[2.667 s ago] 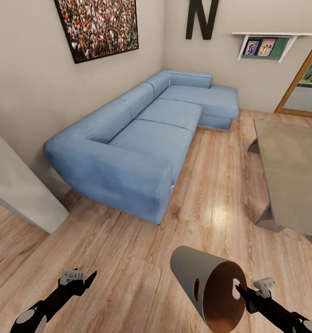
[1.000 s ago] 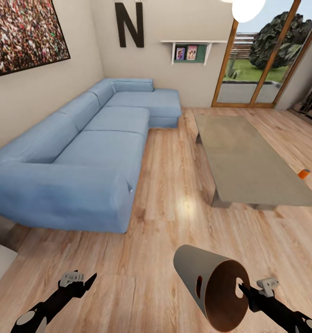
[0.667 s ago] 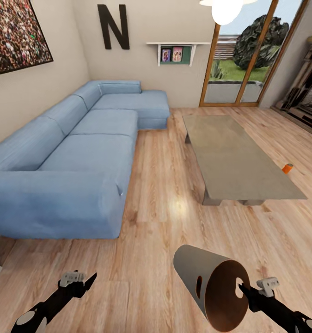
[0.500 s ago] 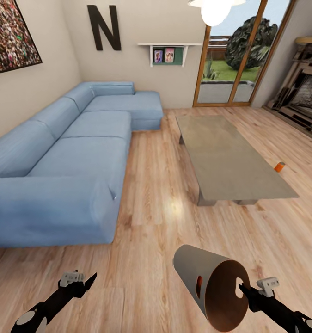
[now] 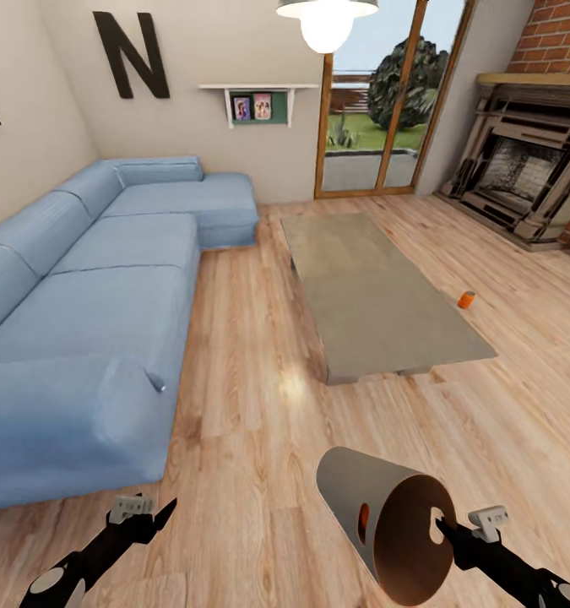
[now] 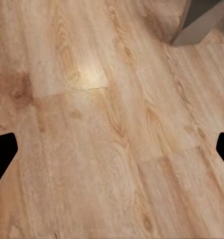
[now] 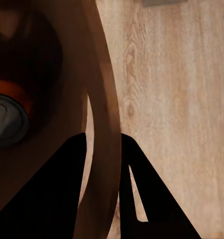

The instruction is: Put the three can of soda from the living room inside the tash can in the kitchen.

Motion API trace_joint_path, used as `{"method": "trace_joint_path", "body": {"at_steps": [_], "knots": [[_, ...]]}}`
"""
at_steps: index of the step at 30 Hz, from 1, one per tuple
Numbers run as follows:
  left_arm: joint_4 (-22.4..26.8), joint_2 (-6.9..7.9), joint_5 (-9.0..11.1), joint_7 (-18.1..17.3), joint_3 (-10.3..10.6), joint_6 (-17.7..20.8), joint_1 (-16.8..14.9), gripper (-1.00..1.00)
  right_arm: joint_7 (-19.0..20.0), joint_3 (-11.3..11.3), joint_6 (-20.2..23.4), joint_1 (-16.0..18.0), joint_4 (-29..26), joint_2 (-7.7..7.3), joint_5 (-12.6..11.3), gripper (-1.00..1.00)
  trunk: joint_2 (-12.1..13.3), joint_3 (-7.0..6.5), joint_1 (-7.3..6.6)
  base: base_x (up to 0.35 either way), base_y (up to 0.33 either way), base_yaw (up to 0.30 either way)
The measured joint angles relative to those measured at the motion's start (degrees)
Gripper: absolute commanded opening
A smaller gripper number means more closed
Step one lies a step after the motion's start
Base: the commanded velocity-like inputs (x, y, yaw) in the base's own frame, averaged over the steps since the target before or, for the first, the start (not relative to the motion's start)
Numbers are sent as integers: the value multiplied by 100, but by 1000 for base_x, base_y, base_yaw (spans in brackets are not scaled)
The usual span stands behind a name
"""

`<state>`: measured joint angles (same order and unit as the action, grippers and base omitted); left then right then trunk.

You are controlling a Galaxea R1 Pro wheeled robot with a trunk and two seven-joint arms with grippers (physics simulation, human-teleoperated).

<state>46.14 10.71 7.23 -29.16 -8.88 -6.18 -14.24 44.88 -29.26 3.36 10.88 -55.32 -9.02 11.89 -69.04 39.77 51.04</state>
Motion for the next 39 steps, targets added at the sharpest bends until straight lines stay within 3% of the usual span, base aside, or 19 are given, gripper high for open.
{"method": "trace_joint_path", "body": {"at_steps": [39], "knots": [[-201,-6,-2,7,0,-6,0,100,15,-8,0,0,1,-12,2,-100,0,-194,0,158,-288,-218]]}}
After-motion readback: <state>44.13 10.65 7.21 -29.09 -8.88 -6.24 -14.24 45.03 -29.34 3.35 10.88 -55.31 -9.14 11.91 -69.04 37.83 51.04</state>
